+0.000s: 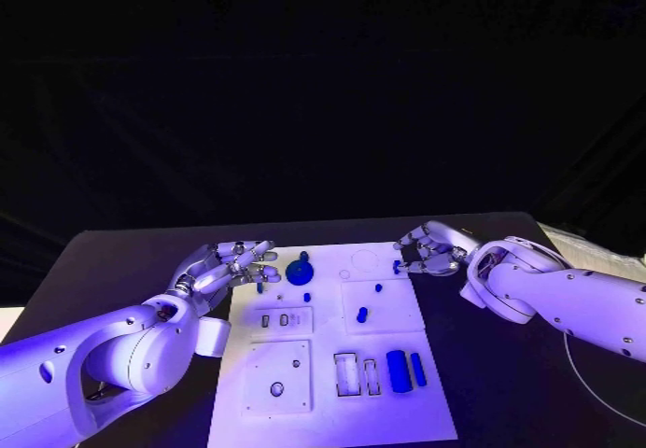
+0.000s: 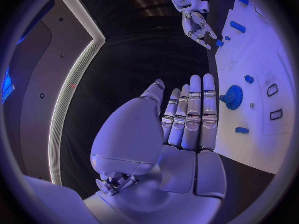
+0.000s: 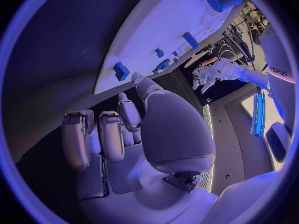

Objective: Assemble the parts on the task board

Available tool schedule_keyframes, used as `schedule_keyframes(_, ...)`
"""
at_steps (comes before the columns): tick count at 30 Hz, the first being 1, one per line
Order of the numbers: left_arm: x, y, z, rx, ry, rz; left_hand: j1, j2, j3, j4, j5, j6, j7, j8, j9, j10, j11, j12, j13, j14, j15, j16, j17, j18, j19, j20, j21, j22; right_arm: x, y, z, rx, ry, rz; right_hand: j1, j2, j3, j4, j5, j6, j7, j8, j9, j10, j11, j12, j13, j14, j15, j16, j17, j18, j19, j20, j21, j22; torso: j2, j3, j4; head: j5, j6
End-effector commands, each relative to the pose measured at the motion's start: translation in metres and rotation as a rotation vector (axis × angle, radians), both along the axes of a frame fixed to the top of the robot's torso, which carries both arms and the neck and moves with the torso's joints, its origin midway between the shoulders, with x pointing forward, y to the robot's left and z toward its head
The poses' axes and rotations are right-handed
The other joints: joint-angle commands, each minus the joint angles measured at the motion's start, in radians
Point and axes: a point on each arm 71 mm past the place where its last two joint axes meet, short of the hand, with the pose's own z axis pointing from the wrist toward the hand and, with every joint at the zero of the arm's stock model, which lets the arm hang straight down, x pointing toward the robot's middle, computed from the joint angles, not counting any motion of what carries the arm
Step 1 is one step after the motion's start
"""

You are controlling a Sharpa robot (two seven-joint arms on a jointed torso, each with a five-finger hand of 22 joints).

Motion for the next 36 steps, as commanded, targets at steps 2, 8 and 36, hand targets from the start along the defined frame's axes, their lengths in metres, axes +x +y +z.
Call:
schedule_keyframes(2,0.000,-0.002,0.001,-0.015,-0.010,-0.019,0.012,-0.001,0.001,-0.006,-0.006,0.004,0.003,-0.003,0.000,0.007,0.003,-0.005,-0.001,0.002,0.004,-0.005,0.001,0.010,0.004,0.001,0.006,0.001,-0.001,0.004,-0.008,-0.031,0.018,0.036,0.005,-0.005,-0.007,0.002,0.005,-0.005,0.001,-0.005,-0.001,-0.008,0.000,-0.006,-0.002,0.083,0.000,-0.002,0.157,-0.008,-0.008,0.000,-0.006,0.102,0.000,-0.0008,-0.0009,0.001,-0.003)
schedule_keyframes(8,0.000,-0.002,0.001,-0.015,-0.009,-0.019,0.013,0.000,0.002,-0.008,-0.006,0.006,0.002,-0.004,0.000,0.009,0.002,-0.006,-0.001,0.002,0.004,-0.006,0.003,0.010,0.004,0.001,0.006,0.001,-0.001,0.005,-0.012,-0.036,0.033,0.042,0.005,-0.003,-0.008,0.002,0.005,-0.004,0.001,-0.004,-0.001,-0.006,0.000,-0.003,0.000,0.083,0.000,-0.002,0.157,-0.008,-0.008,0.000,-0.006,0.102,-0.001,-0.0005,-0.0006,0.002,-0.006)
schedule_keyframes(36,0.000,-0.003,0.001,-0.015,-0.007,-0.021,0.013,0.000,0.002,-0.008,-0.006,0.006,0.002,-0.004,0.000,0.009,0.002,-0.006,-0.001,0.002,0.004,-0.006,0.003,0.010,0.004,0.001,0.006,0.001,0.005,0.010,-0.023,-0.050,0.055,0.027,0.019,0.063,0.011,0.004,-0.012,0.074,-0.014,0.026,0.007,0.019,-0.013,0.027,0.025,0.084,-0.010,0.001,0.165,-0.010,0.000,-0.007,-0.002,0.114,-0.001,0.0002,-0.0009,0.002,-0.009)
